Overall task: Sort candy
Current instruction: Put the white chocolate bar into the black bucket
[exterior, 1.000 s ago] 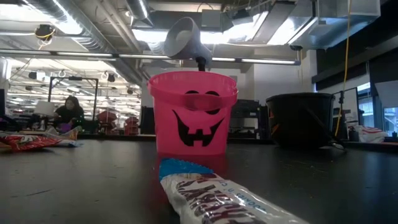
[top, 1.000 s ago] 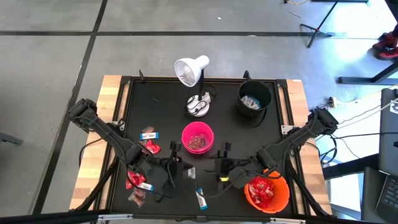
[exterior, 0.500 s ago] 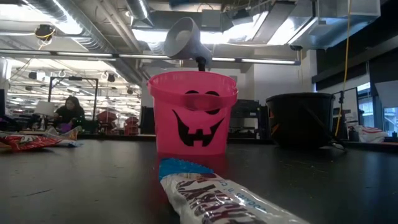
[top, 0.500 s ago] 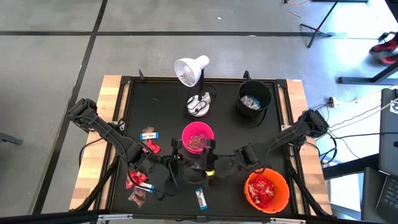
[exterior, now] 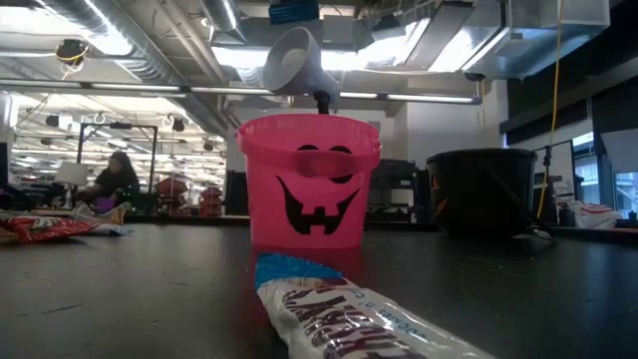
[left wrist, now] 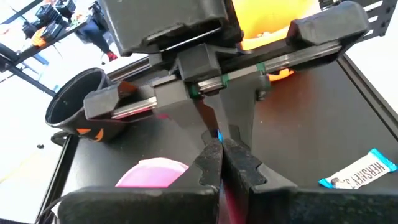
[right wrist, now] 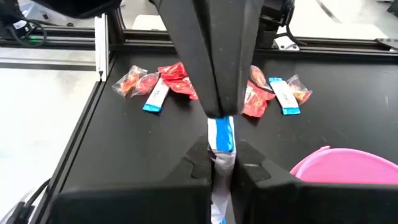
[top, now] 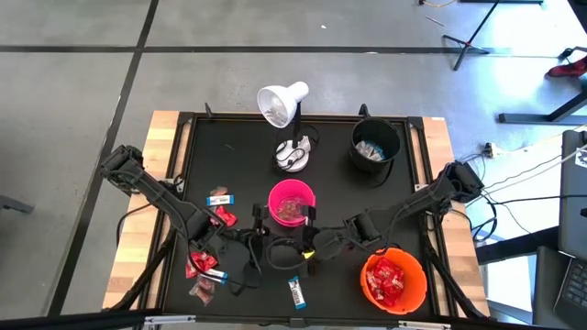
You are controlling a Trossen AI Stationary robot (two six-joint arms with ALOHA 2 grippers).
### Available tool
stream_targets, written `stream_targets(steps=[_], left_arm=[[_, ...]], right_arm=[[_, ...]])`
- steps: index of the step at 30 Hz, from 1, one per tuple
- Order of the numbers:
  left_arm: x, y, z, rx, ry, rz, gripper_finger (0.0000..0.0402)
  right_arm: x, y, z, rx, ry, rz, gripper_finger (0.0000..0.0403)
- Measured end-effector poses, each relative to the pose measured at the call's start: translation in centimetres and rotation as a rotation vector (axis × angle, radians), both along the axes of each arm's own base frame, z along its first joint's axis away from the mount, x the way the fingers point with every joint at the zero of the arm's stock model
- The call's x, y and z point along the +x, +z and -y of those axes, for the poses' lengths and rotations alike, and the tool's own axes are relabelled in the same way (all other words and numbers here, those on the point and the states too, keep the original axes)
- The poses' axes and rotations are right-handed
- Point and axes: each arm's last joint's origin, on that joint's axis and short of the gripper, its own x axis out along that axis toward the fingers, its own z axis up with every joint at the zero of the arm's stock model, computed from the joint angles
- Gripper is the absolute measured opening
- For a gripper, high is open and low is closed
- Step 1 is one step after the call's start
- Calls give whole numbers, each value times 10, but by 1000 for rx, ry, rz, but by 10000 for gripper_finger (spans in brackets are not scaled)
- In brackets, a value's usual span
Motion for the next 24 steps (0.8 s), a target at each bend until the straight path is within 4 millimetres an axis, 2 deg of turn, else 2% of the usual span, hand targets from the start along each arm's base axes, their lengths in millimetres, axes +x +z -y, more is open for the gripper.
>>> stream_targets(steps=[2, 7, 11, 13, 17, 21, 24], left_arm=[[0, 0, 0, -9, 3, 5, 0], [0, 2, 0, -22, 10, 11, 6], [-8, 11, -5, -28, 20, 29, 39], [-16, 21, -7, -27, 37, 60, 59], [-44, 49, -12, -34, 63, 152, 90], [-77, 78, -23, -119, 88, 249, 99], [-94, 87, -31, -169, 83, 289, 97]], right_arm=[[0, 0, 0, -1, 2, -4, 18], [0, -1, 0, -10, 7, -6, 53], [-1, -2, 0, -21, 11, -19, 34], [-2, -2, 0, -28, 13, -27, 16], [-3, -4, 0, -34, 21, -48, 22], [-6, -3, 1, -46, 33, -71, 46], [-12, 7, 5, -78, 33, -106, 41]])
